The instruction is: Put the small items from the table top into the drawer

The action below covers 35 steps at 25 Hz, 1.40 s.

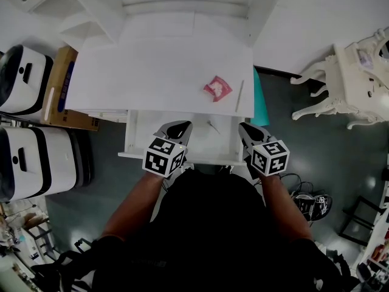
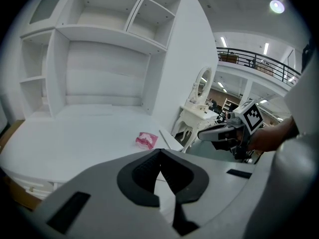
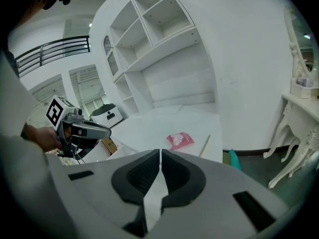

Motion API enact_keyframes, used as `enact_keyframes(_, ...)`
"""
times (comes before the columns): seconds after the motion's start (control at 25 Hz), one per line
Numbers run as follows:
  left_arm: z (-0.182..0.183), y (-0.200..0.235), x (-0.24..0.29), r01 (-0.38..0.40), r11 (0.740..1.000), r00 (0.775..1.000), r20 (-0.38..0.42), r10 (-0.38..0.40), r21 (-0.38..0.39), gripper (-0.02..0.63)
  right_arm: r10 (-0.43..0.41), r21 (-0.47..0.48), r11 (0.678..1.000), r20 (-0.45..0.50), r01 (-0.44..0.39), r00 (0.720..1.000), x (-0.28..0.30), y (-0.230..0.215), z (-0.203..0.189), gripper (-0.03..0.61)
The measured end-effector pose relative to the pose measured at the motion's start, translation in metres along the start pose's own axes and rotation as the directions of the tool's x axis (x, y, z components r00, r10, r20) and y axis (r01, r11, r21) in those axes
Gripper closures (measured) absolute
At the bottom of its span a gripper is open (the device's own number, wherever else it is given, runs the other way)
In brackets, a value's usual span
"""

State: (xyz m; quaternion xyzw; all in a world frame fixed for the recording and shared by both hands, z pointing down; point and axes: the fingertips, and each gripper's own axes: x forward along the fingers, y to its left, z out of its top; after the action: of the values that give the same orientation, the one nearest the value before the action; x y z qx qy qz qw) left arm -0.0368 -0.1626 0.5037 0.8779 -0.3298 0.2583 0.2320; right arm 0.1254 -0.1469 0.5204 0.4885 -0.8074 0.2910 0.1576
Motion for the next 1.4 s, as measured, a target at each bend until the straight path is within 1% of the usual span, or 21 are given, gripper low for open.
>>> enact_keyframes(0.12, -0.001, -0.001, 0.003, 0.001, 1.0, 1.0, -0.005, -0.001, -0.002, 0.603, -0.001, 0.006, 1.0, -0.002, 0.001, 1.0, 0.002, -0.002, -0.001, 0.545)
enact_keyframes(0.28, -0.002, -0.002, 0.006, 0.024, 0.998, 1.0, 0.002, -0.024, -0.051, 0.603, 0.0, 0.005, 1.0, -0.012, 0.0, 1.0, 0.006, -0.005, -0.003, 0.546)
enact_keyframes(0.36, -0.003, -0.001, 0.006, 0.014, 0.999, 1.0, -0.005, -0.015, -0.044, 0.603, -0.008, 0.012, 1.0, -0.015, 0.009, 1.0, 0.011, -0.009, -0.004, 0.545)
enact_keyframes(0.48, -0.005, 0.003, 0.006, -0.014, 1.0, 1.0, -0.024, 0.014, -0.021, 0.603, -0.048, 0.017, 0.999, -0.02, 0.048, 0.999, 0.024, -0.021, -0.008, 0.545)
enact_keyframes(0.56, -0.007, 0.006, 0.006, -0.021, 0.999, 0.999, -0.033, 0.02, -0.028, 0.603, -0.092, 0.008, 0.996, -0.031, 0.092, 0.995, 0.035, -0.033, -0.013, 0.545)
enact_keyframes(0.72, -0.011, 0.011, 0.006, -0.035, 0.998, 0.998, -0.045, 0.033, -0.047, 0.603, -0.187, 0.002, 0.982, -0.053, 0.187, 0.981, 0.062, -0.067, -0.018, 0.545)
enact_keyframes(0.84, -0.011, 0.013, 0.006, -0.044, 0.997, 0.998, -0.049, 0.041, -0.058, 0.603, -0.237, 0.003, 0.971, -0.075, 0.238, 0.969, 0.084, -0.093, -0.017, 0.543)
enact_keyframes(1.04, -0.018, 0.02, 0.003, -0.066, 0.994, 0.996, -0.059, 0.061, -0.083, 0.603, -0.274, 0.009, 0.961, -0.124, 0.278, 0.954, 0.12, -0.123, -0.018, 0.541)
enact_keyframes(1.24, -0.024, 0.027, -0.001, -0.088, 0.991, 0.994, -0.078, 0.08, -0.101, 0.603, -0.281, 0.043, 0.955, -0.203, 0.295, 0.938, 0.151, -0.142, -0.024, 0.5)
enact_keyframes(1.4, -0.027, 0.028, -0.002, -0.098, 0.988, 0.993, -0.079, 0.089, -0.122, 0.603, -0.317, 0.048, 0.939, -0.26, 0.34, 0.912, 0.155, -0.151, -0.029, 0.5)
